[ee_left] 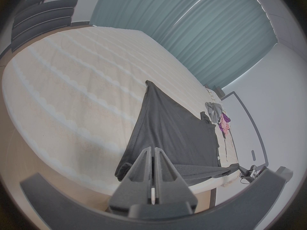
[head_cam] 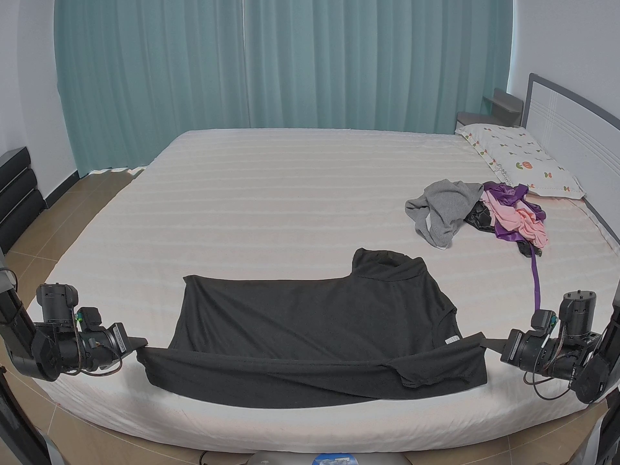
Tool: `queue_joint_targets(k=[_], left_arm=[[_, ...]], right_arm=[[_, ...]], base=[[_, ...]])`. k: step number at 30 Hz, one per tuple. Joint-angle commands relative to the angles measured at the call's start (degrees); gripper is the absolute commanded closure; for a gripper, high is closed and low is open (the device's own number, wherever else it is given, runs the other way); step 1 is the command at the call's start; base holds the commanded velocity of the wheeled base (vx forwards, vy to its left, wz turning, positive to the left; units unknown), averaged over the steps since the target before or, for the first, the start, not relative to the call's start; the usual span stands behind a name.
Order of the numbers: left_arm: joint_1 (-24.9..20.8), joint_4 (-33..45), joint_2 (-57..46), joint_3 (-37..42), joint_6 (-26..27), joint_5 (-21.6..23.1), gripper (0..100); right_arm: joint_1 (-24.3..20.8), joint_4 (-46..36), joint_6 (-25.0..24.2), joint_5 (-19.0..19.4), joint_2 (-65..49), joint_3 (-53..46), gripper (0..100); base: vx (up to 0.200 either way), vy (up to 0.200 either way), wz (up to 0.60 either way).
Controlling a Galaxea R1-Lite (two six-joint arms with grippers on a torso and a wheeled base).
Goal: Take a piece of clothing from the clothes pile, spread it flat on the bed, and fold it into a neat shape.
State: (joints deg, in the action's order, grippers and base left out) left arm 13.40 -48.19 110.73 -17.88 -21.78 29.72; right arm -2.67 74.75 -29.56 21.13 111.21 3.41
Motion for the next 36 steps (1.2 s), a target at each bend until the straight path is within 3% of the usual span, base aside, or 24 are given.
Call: queue_joint_targets(k=[1,11,21,36], left_arm=[[-0.65,0.03,-0.07,0.66,0.25,0.07,100],[-1.53,-0.06,-3.06,0.66,-2.3,0.16,100],[-1.53,0.38,-2.53,1.89,-1.59,-0.45,100],[-1.71,0.64,-4.12,6.46,2.18,-0.63,100]], right_arm=[[0.56,0.04,-0.23,0.23,-2.85,-0.43,100],[1.09,-0.49,-0.32,0.14,-7.15,-1.3,100],[1.62,-1.54,0.21,-0.12,-6.27,-3.41,100],[1.97,-17.8,3.99,-0.21,-14.45,-3.41,100]], base=[[0.0,0.0,0.0],[0.0,0.0,0.0],[0.0,0.0,0.0],[0.0,0.0,0.0]])
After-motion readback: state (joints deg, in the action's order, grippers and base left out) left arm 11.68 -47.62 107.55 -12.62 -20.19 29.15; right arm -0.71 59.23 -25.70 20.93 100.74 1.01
